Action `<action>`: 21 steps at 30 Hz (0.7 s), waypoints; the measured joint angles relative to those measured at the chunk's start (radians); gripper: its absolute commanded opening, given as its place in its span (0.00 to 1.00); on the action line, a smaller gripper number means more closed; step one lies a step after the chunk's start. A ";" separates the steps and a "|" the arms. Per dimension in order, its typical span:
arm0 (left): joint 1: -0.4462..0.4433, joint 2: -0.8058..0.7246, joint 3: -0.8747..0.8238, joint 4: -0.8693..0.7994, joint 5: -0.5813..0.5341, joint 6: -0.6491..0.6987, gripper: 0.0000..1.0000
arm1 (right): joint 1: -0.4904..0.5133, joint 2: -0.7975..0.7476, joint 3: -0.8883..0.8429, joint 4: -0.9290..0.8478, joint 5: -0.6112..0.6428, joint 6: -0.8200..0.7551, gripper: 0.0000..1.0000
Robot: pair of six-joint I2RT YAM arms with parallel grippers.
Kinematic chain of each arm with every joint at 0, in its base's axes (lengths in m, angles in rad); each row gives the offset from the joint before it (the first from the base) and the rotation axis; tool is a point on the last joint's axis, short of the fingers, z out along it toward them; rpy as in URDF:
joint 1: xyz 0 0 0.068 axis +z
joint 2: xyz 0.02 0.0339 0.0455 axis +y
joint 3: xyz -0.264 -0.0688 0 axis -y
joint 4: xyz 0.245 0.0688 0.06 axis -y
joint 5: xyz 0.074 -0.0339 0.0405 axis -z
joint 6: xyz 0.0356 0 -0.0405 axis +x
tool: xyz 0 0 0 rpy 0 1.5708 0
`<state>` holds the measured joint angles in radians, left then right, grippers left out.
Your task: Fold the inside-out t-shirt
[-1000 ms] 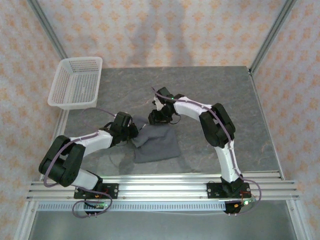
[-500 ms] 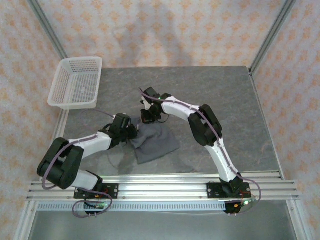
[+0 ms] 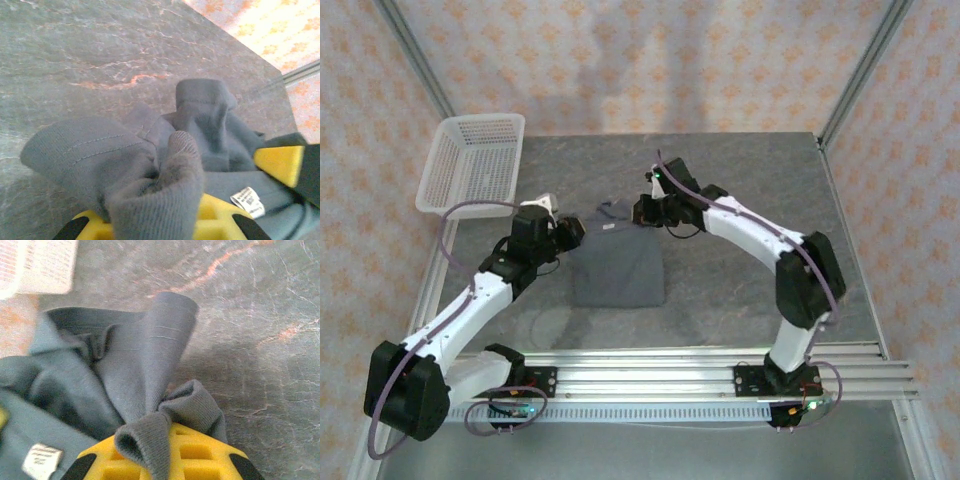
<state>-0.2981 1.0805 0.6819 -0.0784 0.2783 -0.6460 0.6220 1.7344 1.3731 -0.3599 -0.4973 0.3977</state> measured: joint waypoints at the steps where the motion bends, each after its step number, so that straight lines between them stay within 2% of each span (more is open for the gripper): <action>1: 0.000 0.002 0.000 -0.003 0.009 0.000 0.13 | 0.000 -0.023 -0.025 0.019 0.000 0.014 0.00; 6: 0.000 0.003 -0.001 -0.010 0.037 -0.001 0.13 | 0.000 -0.058 -0.118 0.064 0.006 0.074 0.00; 11: 0.000 0.016 0.052 -0.045 0.055 0.000 0.13 | 0.000 -0.060 -0.092 0.065 0.032 0.097 0.00; 17: 0.011 0.137 0.305 -0.066 0.055 0.027 0.12 | -0.027 -0.051 0.121 0.036 0.117 0.070 0.00; 21: 0.019 0.181 0.505 -0.080 0.059 0.064 0.12 | -0.043 -0.051 0.322 0.017 0.172 -0.015 0.00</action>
<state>-0.2790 1.2617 1.1873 -0.1589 0.3370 -0.5816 0.5785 1.6833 1.6947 -0.3428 -0.3256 0.3824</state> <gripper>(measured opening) 0.120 0.074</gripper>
